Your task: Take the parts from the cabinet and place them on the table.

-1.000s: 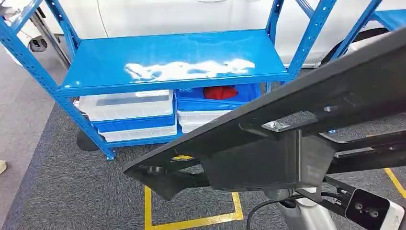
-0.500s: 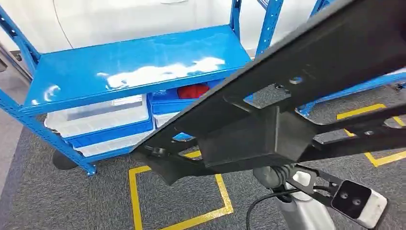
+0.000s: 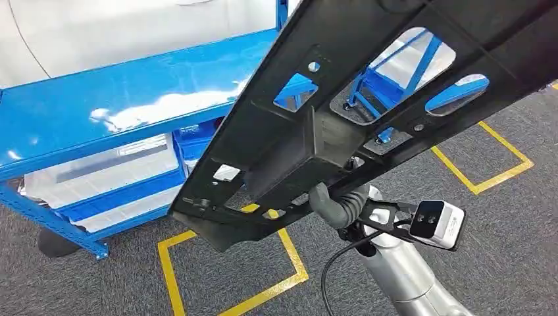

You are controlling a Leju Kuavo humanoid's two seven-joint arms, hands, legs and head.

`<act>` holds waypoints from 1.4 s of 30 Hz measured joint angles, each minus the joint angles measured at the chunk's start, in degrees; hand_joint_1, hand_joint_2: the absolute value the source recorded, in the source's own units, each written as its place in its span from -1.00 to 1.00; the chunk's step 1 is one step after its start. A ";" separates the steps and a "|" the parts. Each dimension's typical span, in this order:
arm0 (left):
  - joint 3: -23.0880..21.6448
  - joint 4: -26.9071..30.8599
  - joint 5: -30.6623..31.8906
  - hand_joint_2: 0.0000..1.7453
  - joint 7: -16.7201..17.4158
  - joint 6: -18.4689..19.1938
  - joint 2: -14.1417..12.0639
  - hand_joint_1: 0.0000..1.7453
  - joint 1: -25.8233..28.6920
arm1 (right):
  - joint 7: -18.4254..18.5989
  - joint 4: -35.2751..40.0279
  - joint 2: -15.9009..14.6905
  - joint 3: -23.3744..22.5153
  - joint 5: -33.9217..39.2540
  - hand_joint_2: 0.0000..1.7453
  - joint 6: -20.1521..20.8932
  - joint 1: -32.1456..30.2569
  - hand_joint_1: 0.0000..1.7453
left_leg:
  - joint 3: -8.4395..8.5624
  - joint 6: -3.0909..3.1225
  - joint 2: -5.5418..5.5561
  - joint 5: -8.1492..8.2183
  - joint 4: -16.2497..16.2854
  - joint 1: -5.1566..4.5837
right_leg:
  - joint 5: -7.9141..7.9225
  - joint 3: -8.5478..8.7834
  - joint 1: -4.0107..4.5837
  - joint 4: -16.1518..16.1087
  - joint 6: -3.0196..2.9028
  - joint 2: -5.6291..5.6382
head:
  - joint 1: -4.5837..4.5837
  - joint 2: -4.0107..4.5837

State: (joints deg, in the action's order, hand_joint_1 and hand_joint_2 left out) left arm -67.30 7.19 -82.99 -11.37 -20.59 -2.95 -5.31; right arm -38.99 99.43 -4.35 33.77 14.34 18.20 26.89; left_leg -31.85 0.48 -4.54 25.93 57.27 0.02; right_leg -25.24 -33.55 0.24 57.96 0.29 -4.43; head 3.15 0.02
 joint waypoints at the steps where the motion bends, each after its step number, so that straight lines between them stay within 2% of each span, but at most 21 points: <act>1: 0.00 0.00 0.00 1.00 -0.15 -0.13 -0.18 -1.00 0.04 | -0.02 0.00 0.09 -0.35 -0.07 1.00 0.26 -0.01 0.90 | 0.00 -0.34 -0.23 -0.04 -0.02 0.06 | 0.19 -0.27 -0.01 -0.03 -0.30 0.93 | 0.00 0.00; 4: 0.00 0.00 0.00 1.00 0.00 0.65 -0.68 -1.00 -0.07 | -0.02 0.92 0.09 -1.60 -0.31 1.00 0.44 -0.62 0.90 | 0.38 -1.21 -1.78 0.11 -0.23 -0.02 | 0.59 -0.45 -0.30 -0.49 -1.25 2.73 | 0.00 0.00; 6: -0.02 0.00 0.00 1.00 0.02 0.78 -1.29 -1.00 -0.03 | -0.02 1.92 0.29 -2.32 -0.26 1.00 0.00 -0.64 0.90 | -0.98 -1.78 2.51 3.02 3.32 0.55 | 1.07 -0.31 -0.67 -0.87 -1.93 3.59 | 0.00 0.00; 8: 0.00 -0.04 0.00 1.00 -0.32 0.83 -2.17 -1.00 0.27 | -0.02 2.49 0.42 -2.41 0.13 1.00 -0.94 -0.78 0.90 | -5.18 -2.12 4.02 7.97 12.94 0.61 | 1.20 -0.55 -0.64 -0.86 -2.16 5.00 | 0.00 0.00; 10: -0.09 -0.11 0.00 1.00 -0.99 1.33 -2.65 -1.00 0.37 | -0.02 2.97 0.35 -2.43 0.92 1.00 -2.58 -0.99 0.90 | -8.12 -2.30 4.07 9.57 19.08 0.64 | 1.29 -0.71 -0.61 -0.76 -2.17 6.42 | 0.00 0.00; 11: -0.15 -0.13 0.00 1.00 -1.29 1.66 -2.84 -1.00 0.33 | -0.02 3.21 0.26 -2.43 1.35 1.00 -3.43 -1.03 0.90 | -7.68 -2.33 4.09 8.23 17.98 0.71 | 1.35 -0.71 -0.65 -0.67 -2.07 7.25 | 0.00 0.00; 13: -0.35 -0.15 0.00 1.00 -2.06 2.67 -3.39 -1.00 0.29 | -0.02 4.79 -0.24 -2.43 2.43 1.00 -5.25 -1.23 0.90 | -3.13 -2.29 4.64 2.63 8.43 1.01 | 1.23 -0.67 -0.76 -0.25 -1.82 8.84 | 0.00 0.00; 14: -0.35 -0.17 0.00 1.00 -2.63 3.12 -3.65 -1.00 0.33 | -0.02 5.99 -0.63 -2.43 2.42 1.00 -5.95 -1.67 0.90 | -0.63 -2.28 6.41 0.25 3.14 1.35 | 1.10 -0.70 -0.82 0.06 -1.56 9.47 | 0.00 0.00; 15: -0.37 -0.17 0.00 1.00 -3.36 3.75 -3.89 -1.00 0.36 | -0.02 7.45 -1.02 -2.47 1.95 1.00 -6.70 -2.53 0.90 | 0.46 -2.20 9.42 1.26 1.05 1.50 | 1.00 -1.01 -0.56 0.28 -1.17 9.95 | 0.00 0.00; 19: -0.88 -0.20 0.00 1.00 -4.39 6.40 -4.77 -1.00 0.16 | -0.02 13.29 -2.60 -3.21 -2.06 1.00 -8.50 -6.54 0.90 | 0.49 -0.96 7.44 0.80 0.41 1.14 | 1.76 -1.80 -0.81 -0.02 0.55 12.28 | 0.00 0.00; 20: -1.13 -0.20 0.02 1.00 -4.39 6.75 -4.81 -1.00 -0.15 | -0.02 14.83 -3.16 -3.32 -2.93 1.00 -8.82 -7.37 0.90 | 0.61 -0.33 6.51 0.38 -0.15 1.75 | 1.36 -1.84 -1.12 0.19 0.61 11.87 | -0.02 0.00; 22: -1.90 -0.24 0.09 1.00 -4.22 6.71 -5.27 -1.00 -0.34 | -0.02 17.10 -4.11 -3.74 -4.22 1.00 -9.77 -8.10 0.90 | 0.66 0.36 5.12 0.30 -0.35 1.41 | -2.15 -4.43 -0.78 5.58 1.12 6.58 | 0.00 0.00; 25: -3.46 -0.24 0.22 1.00 -4.04 6.71 -5.88 -1.00 -0.26 | -0.02 19.74 -5.44 -4.13 -5.36 1.00 -10.93 -10.47 0.90 | 0.58 0.54 2.56 0.46 -0.29 1.04 | -6.82 -10.48 -1.08 18.07 1.74 4.98 | 0.00 0.00; 28: -4.31 -0.24 0.24 1.00 -4.42 6.80 -6.30 -1.00 -0.90 | -0.02 21.03 -6.54 -4.66 -5.09 1.00 -10.77 -11.58 0.90 | 0.77 0.38 0.54 0.65 -0.27 0.94 | -2.06 -6.31 -1.07 10.42 1.57 4.20 | -0.02 0.00; 29: -4.53 -0.24 0.24 1.00 -4.55 6.77 -6.34 -1.00 -1.08 | -0.02 21.25 -6.82 -4.88 -4.87 1.00 -10.33 -11.60 0.90 | 0.94 0.18 -0.05 0.78 -0.27 0.88 | -0.06 -3.24 -0.93 5.08 1.25 3.07 | -0.02 0.00; 30: -4.76 -0.24 0.24 1.00 -4.68 6.77 -6.36 -1.00 -1.21 | -0.02 21.49 -6.86 -5.16 -4.70 1.00 -9.81 -11.54 0.90 | 1.19 -0.07 -0.60 0.94 -0.25 0.66 | 0.32 -0.58 -0.45 0.55 0.60 -0.23 | -0.02 0.00; 35: -5.29 -0.24 0.24 1.00 -5.07 7.80 -6.49 -1.00 -1.84 | -0.02 21.60 -6.88 -5.34 -4.83 1.00 -9.22 -11.56 0.90 | 1.65 -1.74 -3.08 1.71 -0.16 0.30 | 0.80 -0.74 -0.48 -0.40 -1.42 3.09 | 0.00 0.00; 37: -5.64 -0.24 0.26 1.00 -5.35 8.59 -6.38 -1.00 -2.03 | -0.02 21.53 -6.84 -5.33 -5.55 1.00 -9.33 -11.44 0.90 | -0.10 -2.19 2.21 5.17 4.62 0.74 | 1.02 -0.71 -0.66 -0.58 -2.09 3.85 | 0.00 0.00; 38: -5.79 -0.24 0.26 1.00 -5.51 8.85 -6.38 -1.00 -1.89 | -0.02 21.46 -6.66 -5.29 -5.84 1.00 -9.33 -11.51 0.90 | -2.34 -2.36 3.41 7.70 9.47 0.76 | 1.05 -0.77 -0.64 -0.58 -2.20 4.52 | 0.00 0.00; 40: -6.05 -0.24 0.26 1.00 -5.60 9.20 -6.32 -1.00 -1.54 | -0.02 21.22 -6.60 -5.07 -6.27 1.00 -9.31 -11.60 0.90 | -6.35 -2.53 4.04 10.51 17.61 0.75 | 1.12 -0.92 -0.54 -0.52 -2.29 6.06 | 0.00 0.00; 42: -6.21 -0.24 0.26 1.00 -5.64 9.26 -6.14 -1.00 -1.57 | -0.02 21.00 -6.60 -5.01 -6.32 1.00 -9.31 -11.73 0.90 | -6.23 -2.40 4.06 8.07 16.42 0.76 | 1.15 -0.88 -0.53 -0.36 -2.23 7.58 | 0.00 0.00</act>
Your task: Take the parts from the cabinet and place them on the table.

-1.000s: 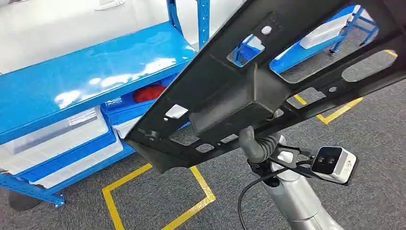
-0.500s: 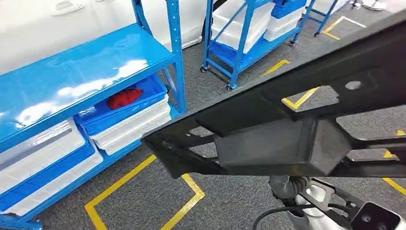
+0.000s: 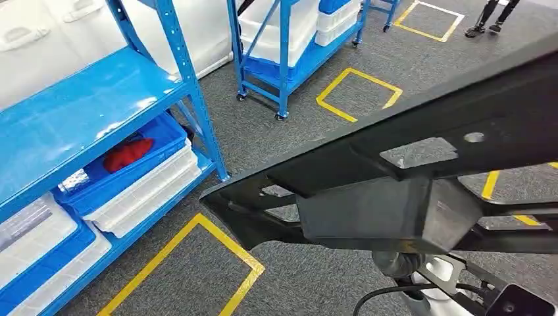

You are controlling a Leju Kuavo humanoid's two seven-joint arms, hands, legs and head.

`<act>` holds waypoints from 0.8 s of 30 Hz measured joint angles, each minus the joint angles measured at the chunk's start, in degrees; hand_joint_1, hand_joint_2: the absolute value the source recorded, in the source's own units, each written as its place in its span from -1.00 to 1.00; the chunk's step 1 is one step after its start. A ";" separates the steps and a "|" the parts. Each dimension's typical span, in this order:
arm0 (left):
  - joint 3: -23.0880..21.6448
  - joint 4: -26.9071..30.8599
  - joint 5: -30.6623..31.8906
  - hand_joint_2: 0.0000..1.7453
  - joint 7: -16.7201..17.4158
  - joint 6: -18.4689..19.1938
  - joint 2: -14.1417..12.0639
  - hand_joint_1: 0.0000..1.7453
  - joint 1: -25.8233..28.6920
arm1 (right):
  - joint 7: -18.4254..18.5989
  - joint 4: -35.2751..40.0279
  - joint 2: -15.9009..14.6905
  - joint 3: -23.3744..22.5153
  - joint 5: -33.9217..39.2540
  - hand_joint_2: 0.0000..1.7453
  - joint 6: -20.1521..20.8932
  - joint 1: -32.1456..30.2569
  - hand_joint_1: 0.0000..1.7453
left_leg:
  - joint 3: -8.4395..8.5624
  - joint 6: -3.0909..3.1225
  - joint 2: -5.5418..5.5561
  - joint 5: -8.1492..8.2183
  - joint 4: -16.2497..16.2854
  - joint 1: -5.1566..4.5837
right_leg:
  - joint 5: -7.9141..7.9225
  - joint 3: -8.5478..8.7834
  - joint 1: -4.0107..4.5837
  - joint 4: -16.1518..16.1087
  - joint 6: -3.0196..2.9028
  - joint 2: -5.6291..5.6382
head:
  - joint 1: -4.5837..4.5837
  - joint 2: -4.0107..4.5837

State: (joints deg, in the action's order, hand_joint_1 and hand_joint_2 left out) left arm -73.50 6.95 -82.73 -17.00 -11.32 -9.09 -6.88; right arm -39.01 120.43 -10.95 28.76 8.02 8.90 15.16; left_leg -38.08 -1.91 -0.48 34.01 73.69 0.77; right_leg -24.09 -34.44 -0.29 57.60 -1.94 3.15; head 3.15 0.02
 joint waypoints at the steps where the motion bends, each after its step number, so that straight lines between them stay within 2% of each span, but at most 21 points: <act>1: -0.02 0.00 0.00 1.00 -0.04 0.00 0.02 -1.00 -0.04 | 0.00 -0.02 0.02 0.00 0.00 1.00 0.00 0.00 0.90 | 2.07 0.13 0.13 -3.01 -4.78 0.02 | -0.02 0.04 -0.02 0.12 0.05 0.85 | 0.00 0.00; 2: -0.04 0.00 0.00 1.00 -0.09 0.00 0.02 -1.00 -0.08 | 0.00 -0.02 0.02 0.00 0.00 1.00 0.00 0.01 0.90 | 4.63 0.26 1.02 -5.98 -10.45 0.11 | -0.07 0.09 -0.05 0.31 0.23 1.60 | 0.00 0.00; 3: -0.09 0.00 0.00 1.00 -0.13 0.00 0.02 -1.00 -0.04 | 0.00 -0.02 0.02 0.00 -0.02 1.00 0.00 0.00 0.90 | 6.52 0.50 3.58 -7.47 -15.08 0.33 | -0.16 -0.05 -0.12 0.52 0.44 2.21 | 0.00 0.00; 4: -0.17 0.00 0.00 1.00 -0.26 0.17 0.06 -1.00 -0.07 | 0.00 -0.11 0.02 0.06 -0.17 1.00 0.09 0.15 0.90 | 6.92 0.67 4.79 -6.70 -16.12 0.36 | -0.13 -0.40 0.20 0.94 0.86 2.82 | -0.02 0.00; 7: -0.37 0.02 0.00 1.00 -0.61 0.83 0.39 -1.00 -0.22 | 0.00 -1.13 0.02 0.59 0.13 1.00 1.07 0.57 0.90 | 6.84 1.54 3.22 -7.00 -15.89 -0.12 | 0.59 -0.90 -0.40 0.38 2.06 4.68 | -0.02 0.00; 8: -0.37 0.02 0.00 1.00 -0.74 1.05 0.74 -1.00 -0.45 | 0.00 -1.82 0.04 0.66 0.57 1.00 1.97 1.06 0.90 | 6.98 2.13 2.53 -7.44 -16.47 0.33 | 0.71 -1.01 -0.12 0.43 2.59 5.31 | 0.00 0.00; 9: -0.35 0.02 -0.02 1.00 -0.81 1.27 1.07 -1.00 -0.71 | 0.02 -2.78 0.26 0.74 0.74 1.00 2.89 1.50 0.90 | 7.12 2.53 1.63 -7.77 -16.79 0.32 | 0.06 -1.36 -0.18 1.28 2.57 3.05 | 0.00 0.00; 10: -0.35 0.02 -0.04 1.00 -0.85 1.38 1.31 -1.00 -0.67 | 0.00 -3.92 0.70 0.90 0.65 1.00 3.72 2.41 0.90 | 7.07 2.88 1.12 -7.87 -16.88 0.29 | -1.78 -2.65 0.10 3.70 2.63 0.06 | -0.04 0.00; 11: -0.35 0.02 -0.11 1.00 -0.83 1.66 1.64 -1.00 -0.41 | 0.00 -5.54 1.74 1.31 0.07 1.00 4.56 3.14 0.90 | 6.98 3.03 0.34 -7.90 -16.88 0.13 | -4.19 -4.81 0.05 8.11 2.81 -1.53 | -0.02 0.00; 12: -0.35 0.02 -0.13 1.00 -0.65 1.79 2.19 -1.00 -0.09 | 0.02 -6.96 2.69 1.71 -0.64 1.00 5.18 3.35 0.90 | 6.92 3.07 -0.53 -7.88 -16.87 0.01 | -6.35 -7.19 -0.08 13.11 2.92 -2.33 | -0.02 0.00; 13: -0.35 0.02 -0.13 1.00 -0.39 1.79 2.38 -1.00 0.08 | 0.07 -8.27 3.59 2.10 -1.42 1.00 5.73 3.36 0.90 | 6.82 3.10 -1.31 -7.86 -16.85 -0.02 | -7.65 -9.13 -0.18 17.10 3.01 -2.64 | -0.02 0.00; 14: -0.35 0.02 -0.13 1.00 -0.03 1.81 2.69 -1.00 0.11 | 0.26 -9.57 4.56 2.66 -2.20 1.00 6.18 3.39 0.90 | 6.76 3.10 -2.01 -7.85 -16.83 -0.04 | -7.73 -10.01 -0.33 18.93 3.07 -2.79 | -0.02 0.00; 15: -0.35 0.02 -0.11 1.00 0.35 1.86 3.08 -1.00 0.04 | 0.55 -10.43 5.23 3.11 -2.73 1.00 6.67 3.54 0.90 | 6.77 3.07 -2.66 -7.83 -16.83 -0.06 | -6.40 -9.30 -0.48 17.65 3.10 -2.91 | -0.02 0.00; 16: -0.35 0.02 -0.11 1.00 0.77 1.97 3.43 -1.00 -0.05 | 1.18 -11.19 5.90 3.50 -3.28 1.00 7.04 3.78 0.90 | 6.84 2.95 -3.29 -7.75 -16.82 -0.06 | -4.24 -7.18 -0.48 13.85 2.99 -3.15 | -0.02 0.00; 17: -0.37 0.02 -0.11 1.00 1.03 1.99 3.70 -1.00 -0.12 | 1.82 -11.72 6.43 3.67 -3.61 1.00 7.30 3.96 0.90 | 6.99 2.81 -3.79 -7.65 -16.81 -0.06 | -1.96 -4.26 -0.44 8.64 2.77 -3.90 | -0.02 0.00; 18: -0.42 0.02 -0.07 1.00 1.42 1.99 3.96 -1.00 -0.16 | 2.52 -12.20 7.17 3.78 -3.94 1.00 7.52 4.14 0.90 | 7.20 2.63 -4.28 -7.53 -16.81 -0.12 | -0.17 -1.25 -0.26 3.42 2.39 -5.87 | -0.02 0.00; 19: -0.53 0.02 -0.02 1.00 2.04 2.01 4.15 -1.00 -0.14 | 3.17 -12.88 7.76 3.96 -4.29 1.00 7.58 4.38 0.90 | 7.30 2.23 -4.79 -7.28 -16.70 -0.54 | -1.04 0.12 0.53 0.44 2.03 -8.54 | -0.02 0.00; 20: -0.72 0.02 0.02 1.00 2.54 2.01 4.33 -1.00 -0.10 | 3.65 -13.49 8.31 4.15 -4.55 1.00 7.56 4.41 0.90 | 7.27 1.92 -5.19 -7.19 -16.67 -0.64 | -0.70 -0.07 0.57 0.44 1.50 -7.59 | 0.00 0.00; 21: -1.05 0.02 0.07 1.00 2.97 2.08 4.37 -1.00 -0.09 | 3.98 -14.21 8.68 4.24 -4.77 1.00 7.54 4.36 0.90 | 7.36 1.54 -5.76 -7.06 -16.68 -0.64 | -0.75 -0.30 0.70 0.50 1.38 -6.86 | -0.02 0.00; 23: -1.47 0.02 0.13 1.00 3.50 2.27 4.66 -1.00 -0.37 | 4.42 -15.06 9.05 4.42 -5.44 1.00 7.54 4.20 0.90 | 7.64 0.94 -7.11 -6.97 -16.83 -0.64 | -0.57 -0.49 0.73 0.28 0.73 -5.52 | -0.02 0.00; 24: -1.60 0.02 0.13 1.00 3.83 2.32 4.72 -1.00 -0.50 | 4.61 -15.34 9.38 4.53 -5.79 1.00 7.56 4.09 0.90 | 7.52 0.47 -5.82 -6.31 -16.25 -0.25 | -0.20 -0.10 0.16 -0.21 0.32 -4.81 | -0.02 0.00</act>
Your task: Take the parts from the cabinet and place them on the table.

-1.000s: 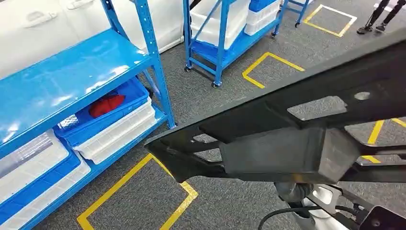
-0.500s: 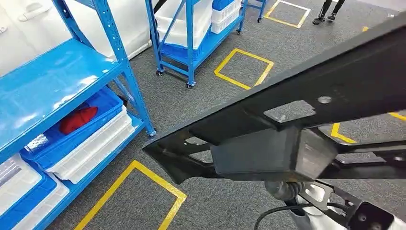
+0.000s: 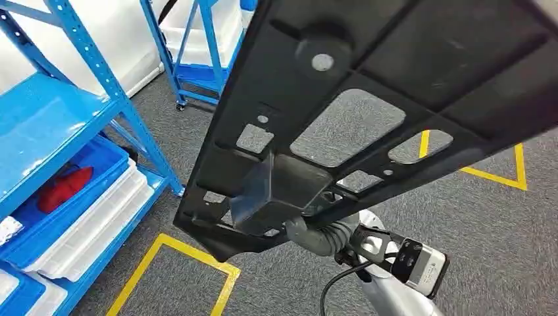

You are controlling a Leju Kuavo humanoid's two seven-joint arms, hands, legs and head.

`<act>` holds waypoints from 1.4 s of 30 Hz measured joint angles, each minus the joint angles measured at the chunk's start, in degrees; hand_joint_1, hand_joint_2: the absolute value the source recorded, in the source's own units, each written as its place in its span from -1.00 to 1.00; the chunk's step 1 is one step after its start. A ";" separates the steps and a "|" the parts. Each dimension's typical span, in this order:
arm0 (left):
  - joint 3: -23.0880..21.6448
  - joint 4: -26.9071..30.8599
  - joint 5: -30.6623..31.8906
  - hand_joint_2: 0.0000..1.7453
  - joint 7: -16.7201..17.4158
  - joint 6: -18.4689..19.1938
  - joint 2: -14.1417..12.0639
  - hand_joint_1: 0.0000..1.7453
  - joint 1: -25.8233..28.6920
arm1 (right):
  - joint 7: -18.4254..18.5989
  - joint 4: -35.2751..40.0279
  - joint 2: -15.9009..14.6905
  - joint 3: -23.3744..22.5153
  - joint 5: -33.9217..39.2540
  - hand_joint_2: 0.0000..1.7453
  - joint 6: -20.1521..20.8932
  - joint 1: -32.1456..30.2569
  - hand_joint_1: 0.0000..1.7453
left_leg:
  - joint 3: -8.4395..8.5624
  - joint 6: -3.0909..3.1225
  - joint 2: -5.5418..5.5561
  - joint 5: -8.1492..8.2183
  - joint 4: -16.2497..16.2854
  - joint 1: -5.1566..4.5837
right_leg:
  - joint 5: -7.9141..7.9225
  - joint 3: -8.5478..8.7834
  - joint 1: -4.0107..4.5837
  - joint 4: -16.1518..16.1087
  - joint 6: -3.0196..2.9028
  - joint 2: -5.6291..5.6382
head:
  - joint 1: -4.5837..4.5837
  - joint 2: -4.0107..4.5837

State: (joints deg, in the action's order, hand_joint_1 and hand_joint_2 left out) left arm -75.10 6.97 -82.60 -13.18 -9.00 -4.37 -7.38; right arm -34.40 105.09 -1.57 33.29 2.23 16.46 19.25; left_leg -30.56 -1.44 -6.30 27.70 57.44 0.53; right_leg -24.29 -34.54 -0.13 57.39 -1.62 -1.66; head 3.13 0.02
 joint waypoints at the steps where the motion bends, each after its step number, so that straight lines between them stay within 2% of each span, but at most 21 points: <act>1: -0.13 0.02 0.00 1.00 0.22 0.04 0.20 -1.00 0.05 | 0.06 -0.35 0.22 0.13 -0.22 1.00 0.02 0.10 0.90 | -0.84 -0.20 3.04 1.65 2.16 0.07 | 0.11 0.01 -0.10 -0.12 -0.36 0.54 | 0.00 0.00; 3: -0.20 0.02 -0.04 1.00 0.59 -0.04 0.35 -1.00 0.43 | 0.20 -1.16 0.81 0.39 -0.44 1.00 0.15 0.02 0.90 | -4.98 -0.45 5.45 6.37 11.16 0.14 | 0.16 -0.10 -0.05 -0.12 -0.72 1.83 | 0.02 0.00; 5: -0.20 0.02 -0.11 1.00 1.11 -0.52 0.44 -1.00 0.88 | 0.30 -2.20 0.94 0.59 -0.59 1.00 0.65 -0.14 0.90 | -8.52 -0.60 5.84 8.28 18.02 0.14 | 0.18 -0.17 0.03 -0.02 -0.77 3.52 | 0.02 0.00; 8: -0.20 0.02 -0.13 1.00 1.40 -0.77 0.61 -1.00 0.89 | 0.33 -3.19 1.03 0.76 -0.83 1.00 1.07 -0.30 0.90 | -5.10 -0.45 6.37 1.60 9.17 0.29 | 0.13 -0.10 -0.07 0.38 -0.52 6.08 | 0.02 0.00; 9: -0.20 0.02 -0.13 1.00 1.44 -0.81 0.66 -1.00 0.88 | 0.31 -3.39 1.11 0.76 -0.83 1.00 1.07 -0.29 0.90 | -2.63 -0.35 7.87 -1.14 3.64 0.52 | 0.00 -0.09 -0.11 0.67 -0.32 6.80 | 0.02 0.00; 10: -0.20 0.02 -0.13 1.00 1.49 -0.81 0.66 -1.00 0.92 | 0.28 -3.56 1.16 0.76 -0.83 1.00 1.07 -0.29 0.90 | -1.48 -0.16 11.09 -1.07 1.03 0.85 | -0.08 -0.36 -0.13 0.87 -0.11 7.26 | 0.00 0.00; 11: -0.20 0.02 -0.13 1.00 1.51 -0.83 0.72 -1.00 0.96 | 0.30 -3.76 1.18 0.81 -0.87 1.00 1.09 -0.22 0.90 | -1.45 0.02 11.41 -0.89 0.34 0.78 | -0.01 -0.75 0.05 1.26 0.37 8.11 | 0.02 0.00; 15: -0.18 0.04 -0.15 1.00 1.73 -1.29 1.16 -1.00 0.70 | 0.17 -4.17 1.20 0.92 -0.09 1.00 2.12 -0.25 0.90 | -1.11 1.61 8.69 -1.57 -0.26 1.07 | 0.33 -1.32 -0.24 1.07 1.87 9.73 | 0.00 0.00; 17: -0.17 0.02 -0.22 1.00 1.53 -1.77 1.14 -1.00 0.72 | -0.33 -4.17 1.20 0.94 0.59 1.00 2.36 -0.01 0.90 | -0.94 2.20 7.29 -1.64 -0.47 0.69 | -3.02 -3.73 0.06 6.12 2.20 4.02 | 0.00 0.00; 19: -0.15 0.02 -0.24 1.00 1.53 -1.77 1.14 -1.00 1.17 | -0.50 -4.17 1.18 0.94 0.94 1.00 2.58 -0.08 0.90 | -0.94 2.43 5.62 -1.48 -0.44 0.33 | -7.15 -8.41 -0.23 15.56 2.54 2.31 | -0.02 0.00; 21: -0.15 0.02 -0.24 1.00 1.51 -1.81 1.14 -1.00 1.24 | -0.50 -4.17 1.16 0.94 0.99 1.00 2.71 -0.23 0.90 | -0.92 2.38 3.97 -1.34 -0.43 0.23 | -7.20 -10.33 -0.41 19.04 2.70 2.02 | 0.00 0.00; 24: -0.13 0.02 -0.28 1.00 0.92 -2.10 1.16 -1.00 1.02 | -0.96 -3.98 1.16 0.87 1.66 1.00 2.86 -0.22 0.90 | -0.36 2.05 2.11 -0.89 -0.42 0.17 | -0.63 -3.16 -0.42 5.89 2.29 0.24 | 0.00 0.00; 25: -0.07 0.02 -0.30 1.00 0.55 -2.23 1.14 -1.00 1.04 | -1.35 -3.72 1.13 0.70 1.97 1.00 2.84 -0.22 0.90 | -0.06 1.81 1.63 -0.69 -0.41 0.07 | -0.12 -0.74 -0.08 1.47 1.85 -2.68 | 0.00 0.00; 26: 0.00 0.02 -0.31 1.00 0.18 -2.36 1.12 -1.00 1.03 | -1.90 -3.43 1.16 0.42 2.25 1.00 2.84 -0.23 0.90 | -0.08 1.36 1.34 -0.38 -0.21 -0.44 | -0.50 -0.54 0.57 0.91 1.37 -3.28 | 0.00 0.00; 30: 0.17 0.02 -0.33 1.00 -0.57 -2.30 0.77 -1.00 0.84 | -4.52 -1.69 0.89 -1.46 3.89 1.00 3.71 -0.94 0.90 | 0.82 0.05 -0.94 0.12 -0.57 -0.30 | -0.22 -0.47 0.47 0.30 0.10 -0.16 | 0.00 0.00; 33: 0.53 0.02 -0.37 1.00 -1.25 -2.25 -0.02 -1.00 1.00 | -4.61 0.17 0.96 -2.27 6.01 1.00 6.18 -1.42 0.90 | -2.93 -0.39 5.05 5.49 8.03 0.18 | 0.09 -0.14 0.08 -0.10 -0.74 1.53 | 0.00 0.00; 36: 0.94 -0.11 -0.37 1.00 -1.33 -2.40 -0.74 -1.00 1.63 | -4.61 1.20 0.96 -2.97 6.34 1.00 7.17 -2.46 0.90 | -8.43 -0.59 5.84 8.14 18.20 0.18 | 0.09 -0.17 0.25 0.00 -0.79 4.06 | 0.00 0.00; 39: 1.27 -0.11 -0.37 1.00 -1.29 -2.36 -1.25 -1.00 1.65 | -4.57 2.32 1.11 -3.28 6.52 1.00 7.21 -2.59 0.90 | -4.22 -0.18 6.53 0.55 7.17 0.20 | 0.03 -0.03 0.24 0.31 -0.69 6.52 | 0.00 0.00; 40: 1.35 -0.11 -0.37 1.00 -1.16 -2.53 -1.46 -1.00 1.70 | -4.57 2.60 1.20 -3.35 6.82 1.00 7.34 -2.56 0.90 | -2.06 0.03 8.67 -1.71 2.16 0.31 | -0.04 -0.08 0.19 0.47 -0.58 7.15 | 0.00 0.00; 41: 1.44 -0.13 -0.37 1.00 -1.07 -2.77 -1.69 -1.00 1.70 | -4.57 2.65 1.27 -3.43 7.23 1.00 7.45 -2.49 0.90 | -1.37 0.34 10.74 -1.04 0.36 0.38 | -0.11 -0.30 0.60 0.83 -0.25 7.70 | 0.00 0.00; 42: 1.64 -0.15 -0.37 1.00 -1.01 -3.06 -1.82 -1.00 1.72 | -4.59 2.65 1.40 -3.59 7.54 1.00 7.50 -2.52 0.90 | -1.32 0.41 10.20 -1.07 0.23 0.36 | 0.08 -0.63 0.30 0.82 0.18 8.52 | 0.00 0.00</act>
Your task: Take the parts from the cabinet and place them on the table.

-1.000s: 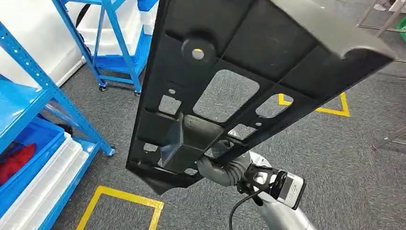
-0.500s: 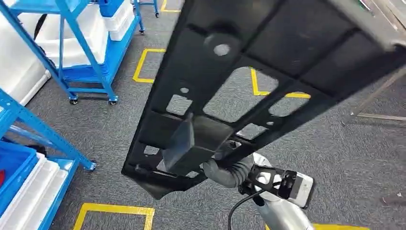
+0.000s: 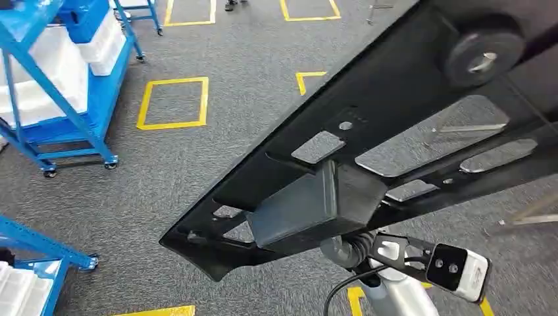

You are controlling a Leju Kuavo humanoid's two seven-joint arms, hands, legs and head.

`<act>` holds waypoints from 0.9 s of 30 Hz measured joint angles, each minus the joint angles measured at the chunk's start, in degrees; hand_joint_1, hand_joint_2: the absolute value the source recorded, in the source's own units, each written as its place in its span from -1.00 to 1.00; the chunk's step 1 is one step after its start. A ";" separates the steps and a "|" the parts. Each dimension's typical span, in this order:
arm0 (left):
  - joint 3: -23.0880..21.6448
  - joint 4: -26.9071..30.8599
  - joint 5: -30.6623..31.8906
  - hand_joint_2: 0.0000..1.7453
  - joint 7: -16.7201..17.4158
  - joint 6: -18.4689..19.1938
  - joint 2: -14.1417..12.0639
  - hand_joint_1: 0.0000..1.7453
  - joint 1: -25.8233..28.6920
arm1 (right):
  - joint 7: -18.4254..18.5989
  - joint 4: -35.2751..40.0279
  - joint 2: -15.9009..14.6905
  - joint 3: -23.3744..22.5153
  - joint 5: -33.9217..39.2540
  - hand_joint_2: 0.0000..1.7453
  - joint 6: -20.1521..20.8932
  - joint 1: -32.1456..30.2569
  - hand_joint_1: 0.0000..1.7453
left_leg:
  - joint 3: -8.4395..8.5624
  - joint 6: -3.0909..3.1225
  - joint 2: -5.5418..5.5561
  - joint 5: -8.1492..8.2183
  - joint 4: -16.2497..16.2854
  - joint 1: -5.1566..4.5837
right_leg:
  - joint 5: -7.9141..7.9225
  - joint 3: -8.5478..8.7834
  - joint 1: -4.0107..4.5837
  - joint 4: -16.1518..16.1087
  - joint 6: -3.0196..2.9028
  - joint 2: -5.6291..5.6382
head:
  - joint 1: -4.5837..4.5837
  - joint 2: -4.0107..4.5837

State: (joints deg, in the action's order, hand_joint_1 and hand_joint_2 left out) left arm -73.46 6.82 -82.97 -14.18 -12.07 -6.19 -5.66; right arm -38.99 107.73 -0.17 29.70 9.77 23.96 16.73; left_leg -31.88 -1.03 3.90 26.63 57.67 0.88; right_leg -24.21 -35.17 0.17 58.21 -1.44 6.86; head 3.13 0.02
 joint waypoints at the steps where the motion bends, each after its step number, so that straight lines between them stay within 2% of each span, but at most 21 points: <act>1: 0.15 0.00 0.00 1.00 -0.02 -0.22 -0.11 -1.00 0.01 | 0.00 0.04 0.02 -0.46 0.39 1.00 0.02 -0.03 0.90 | -0.05 0.21 -0.49 0.03 -0.03 -0.23 | 0.08 -0.12 -0.19 -0.08 0.35 0.41 | 0.00 0.00; 2: 0.17 -0.02 0.00 1.00 -0.07 -0.46 -0.24 -1.00 -0.04 | 0.00 0.09 0.02 -0.96 0.46 1.00 -0.02 -0.05 0.90 | 0.19 0.53 -0.89 -0.07 -0.05 -0.40 | 0.25 -0.16 -0.36 -0.23 0.73 0.90 | 0.00 0.00; 3: 0.17 -0.02 0.00 1.00 -0.11 -0.65 -0.31 -1.00 -0.16 | -0.02 0.17 0.02 -1.57 0.39 1.00 -0.22 -0.05 0.90 | 0.29 1.10 -1.57 -0.47 -0.58 0.00 | 0.36 -0.33 -0.10 -0.29 1.28 1.53 | 0.00 0.00; 4: 0.17 -0.04 0.00 1.00 -0.11 -0.83 -0.48 -1.00 -0.36 | -0.02 0.41 0.02 -2.07 0.28 1.00 -0.35 -0.29 0.90 | 0.41 1.46 -2.45 -0.80 -0.90 0.15 | -0.29 -0.48 -0.25 0.59 1.25 -0.75 | 0.00 0.00; 5: 0.17 -0.04 0.00 1.00 -0.09 -1.00 -0.57 -1.00 -0.37 | -0.02 0.61 0.02 -2.54 0.19 1.00 -0.28 -0.29 0.90 | 0.41 1.83 -2.88 -0.83 -1.04 0.05 | -2.15 -1.70 0.05 2.96 1.39 -3.66 | -0.02 0.00; 6: 0.20 -0.09 0.00 1.00 0.13 -1.18 -0.79 -1.00 -0.16 | -0.02 0.74 0.02 -2.95 0.20 1.00 0.02 -0.43 0.90 | 0.40 2.01 -3.60 -0.81 -1.03 -0.11 | -4.42 -3.59 -0.03 6.91 1.59 -5.06 | -0.02 0.00; 8: 0.24 -0.13 0.00 1.00 0.48 -1.68 -1.24 -1.00 0.33 | -0.02 1.05 0.02 -4.17 0.17 1.00 0.87 -1.62 0.90 | 0.35 2.17 -5.14 -0.69 -1.00 -0.30 | -8.05 -7.86 -0.46 15.68 1.95 -6.08 | 0.00 0.00; 9: 0.26 -0.24 0.00 1.00 0.55 -1.79 -1.53 -1.00 0.41 | -0.02 1.07 0.02 -4.65 0.17 1.00 0.90 -2.18 0.90 | 0.33 2.15 -5.85 -0.65 -0.99 -0.33 | -8.34 -8.96 -0.68 17.88 2.09 -6.23 | -0.02 0.00; 10: 0.28 -0.28 0.00 1.00 0.66 -1.88 -1.59 -1.00 0.35 | -0.02 1.07 0.02 -4.98 0.15 1.00 0.90 -2.48 0.90 | 0.35 2.05 -6.58 -0.58 -0.98 -0.35 | -7.17 -8.59 -0.90 17.12 2.23 -6.31 | 0.00 0.00; 11: 0.37 -0.33 0.00 1.00 0.68 -1.92 -1.73 -1.00 0.26 | -0.02 1.07 0.02 -5.24 0.11 1.00 0.94 -2.51 0.90 | 0.40 1.91 -7.24 -0.48 -0.95 -0.36 | -5.19 -6.97 -1.02 13.99 2.29 -6.53 | 0.00 0.00; 12: 0.48 -0.35 0.00 1.00 0.68 -2.07 -1.79 -1.00 0.17 | -0.02 1.14 0.04 -5.44 -0.04 1.00 1.03 -2.55 0.90 | 0.58 1.75 -7.88 -0.36 -0.95 -0.36 | -2.87 -4.31 -1.06 9.13 2.25 -7.09 | -0.02 0.00; 13: 0.59 -0.37 0.00 1.00 0.66 -2.19 -1.86 -1.00 0.07 | -0.02 1.36 0.04 -5.71 -0.29 1.00 1.18 -2.78 0.90 | 0.85 1.48 -8.42 -0.14 -0.90 -0.37 | -0.76 -0.89 -0.97 3.28 2.08 -9.18 | -0.02 0.00; 14: 0.63 -0.37 0.00 1.00 0.64 -2.36 -1.97 -1.00 0.08 | -0.02 1.46 0.06 -6.16 -0.61 1.00 1.59 -2.91 0.90 | 1.03 1.07 -8.87 0.14 -0.80 -0.72 | -1.50 0.68 -0.31 0.08 1.91 -12.24 | -0.02 0.00; 15: 0.63 -0.37 0.00 1.00 0.63 -2.49 -1.97 -1.00 0.12 | -0.02 1.46 0.20 -6.32 -0.83 1.00 1.82 -3.11 0.90 | 1.02 0.70 -9.20 0.37 -0.65 -0.86 | -1.19 0.63 -0.18 0.03 1.31 -11.21 | 0.00 0.00; 21: 0.63 -0.37 0.00 1.00 0.63 -2.49 -1.97 -1.00 0.12 | -0.02 1.46 0.20 -6.32 -0.83 1.00 1.82 -3.11 0.90 | 1.02 0.70 -9.20 0.37 -0.65 -0.86 | -1.19 0.63 -0.18 0.03 1.31 -11.21 | 0.00 0.00; 22: 0.65 -0.37 0.00 1.00 0.63 -2.51 -1.99 -1.00 0.13 | -0.02 1.49 0.22 -6.38 -0.85 1.00 1.84 -3.14 0.90 | 1.06 0.64 -9.27 0.36 -0.68 -0.86 | -1.17 0.59 -0.23 0.04 1.27 -11.03 | 0.00 0.00; 23: 0.65 -0.37 0.00 1.00 0.70 -2.64 -2.01 -1.00 0.10 | -0.02 1.49 0.22 -6.73 -0.87 1.00 1.88 -3.32 0.90 | 1.17 0.36 -9.87 0.49 -0.67 -0.87 | -1.24 0.45 -0.09 0.05 1.09 -10.44 | 0.00 0.00; 24: 0.65 -0.37 -0.02 1.00 1.00 -2.58 -2.01 -1.00 -0.22 | -0.02 1.49 0.20 -7.34 -0.85 1.00 1.84 -3.84 0.90 | 1.53 -0.30 -11.33 0.66 -0.78 -0.65 | -1.12 0.34 0.19 -0.20 0.35 -8.97 | 0.00 0.00; 25: 0.65 -0.37 0.00 1.00 1.07 -2.53 -2.01 -1.00 -0.28 | -0.02 1.51 0.22 -7.45 -0.85 1.00 1.84 -3.90 0.90 | 1.36 -0.62 -11.13 1.02 -0.54 -0.49 | -0.80 0.64 -0.26 -0.60 -0.06 -8.49 | 0.00 0.00; 26: 0.65 -0.35 -0.02 1.00 1.31 -2.12 -1.81 -1.00 -0.38 | -0.02 1.47 0.31 -7.76 -1.55 1.00 1.77 -4.03 0.90 | -1.52 -0.95 -5.29 5.66 6.77 -0.10 | -0.65 0.80 -0.35 -0.74 -0.69 -7.26 | 0.00 0.00; 27: 0.63 -0.35 -0.02 1.00 1.38 -1.31 -1.73 -1.00 0.16 | -0.02 1.60 0.28 -8.22 -2.69 1.00 1.84 -6.03 0.90 | -7.16 -1.14 -4.35 8.49 17.53 -0.10 | -0.64 0.84 -0.13 -0.67 -0.80 -4.24 | 0.00 0.00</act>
State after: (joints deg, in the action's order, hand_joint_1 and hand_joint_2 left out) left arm -72.83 6.47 -82.99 -12.81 -13.38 -7.91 -5.50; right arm -39.01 109.33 0.11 21.48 7.08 25.79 10.70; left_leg -39.04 -2.17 -0.45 35.12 75.20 0.78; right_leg -24.86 -34.33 0.04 57.55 -2.25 2.62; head 3.13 0.02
